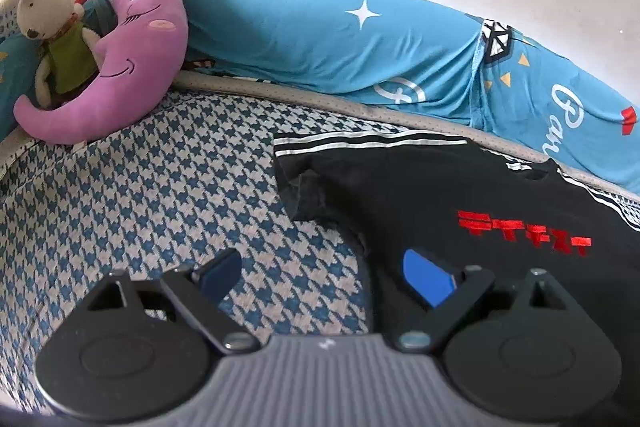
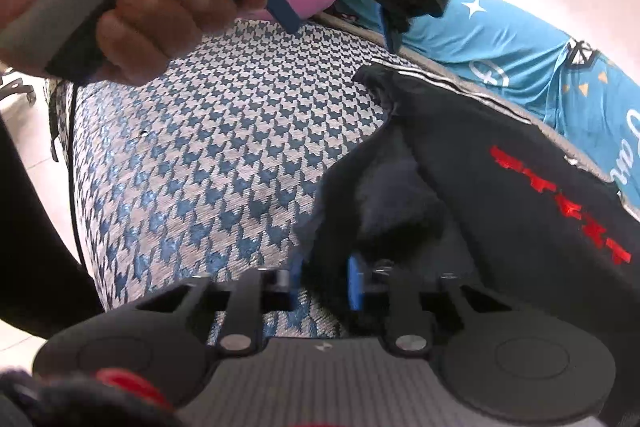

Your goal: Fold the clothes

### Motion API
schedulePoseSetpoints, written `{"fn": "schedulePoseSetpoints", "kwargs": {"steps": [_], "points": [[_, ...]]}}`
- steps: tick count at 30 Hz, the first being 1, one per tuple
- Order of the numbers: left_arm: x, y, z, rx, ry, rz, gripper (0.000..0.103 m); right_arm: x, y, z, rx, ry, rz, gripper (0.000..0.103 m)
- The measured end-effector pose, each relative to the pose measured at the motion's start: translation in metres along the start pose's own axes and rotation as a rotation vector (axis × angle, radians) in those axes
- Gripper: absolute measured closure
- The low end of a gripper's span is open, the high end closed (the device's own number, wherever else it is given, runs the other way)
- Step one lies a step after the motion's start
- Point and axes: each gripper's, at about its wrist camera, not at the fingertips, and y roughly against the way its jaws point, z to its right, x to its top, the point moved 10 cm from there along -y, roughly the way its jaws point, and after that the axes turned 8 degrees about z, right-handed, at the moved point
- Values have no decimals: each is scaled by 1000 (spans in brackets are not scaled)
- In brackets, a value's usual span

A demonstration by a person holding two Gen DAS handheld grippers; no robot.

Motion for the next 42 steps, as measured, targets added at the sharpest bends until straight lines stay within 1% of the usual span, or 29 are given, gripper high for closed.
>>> {"fn": "schedulePoseSetpoints", "kwargs": {"steps": [1,3,7,11,12,14,17,21,23,25,27,30,35,38,41,42], "points": [[-1,0,-2,2,5,-3,11,3,0,4,-5,-12,9,89],[-1,0,-5,7,10,-2,11,12,3,20,-12,-79,43,92],[1,-1,-10,31,19,10,11,32,10,52,-27,-213,110,92],[0,-3,-7,37,25,7,11,51,17,85,-42,-347,177,92],[-1,-5,-5,33,24,3,11,55,18,95,-58,-389,193,92],[-3,-8,1,24,19,-12,11,53,17,126,-138,-485,205,90],[-6,-11,12,-4,11,-28,11,44,18,166,-264,-603,191,89],[-9,-14,23,-17,-16,-36,11,39,34,193,-336,-662,209,89],[-10,-16,27,-30,-17,-44,11,39,42,197,-343,-659,217,89],[-11,-17,29,-31,-23,-42,11,40,47,194,-328,-652,220,89],[-10,-17,29,-33,-20,-43,11,40,49,189,-290,-637,215,89],[-10,-18,29,-35,-15,-42,11,40,49,172,-220,-580,203,89],[-10,-19,30,-41,-12,-46,11,34,37,142,-150,-468,168,89],[-9,-19,31,-44,-11,-45,11,29,29,128,-135,-424,143,88],[-9,-19,32,-45,-6,-43,11,27,19,124,-126,-432,130,88],[-9,-19,32,-45,-2,-43,11,26,15,125,-127,-447,127,86]]}}
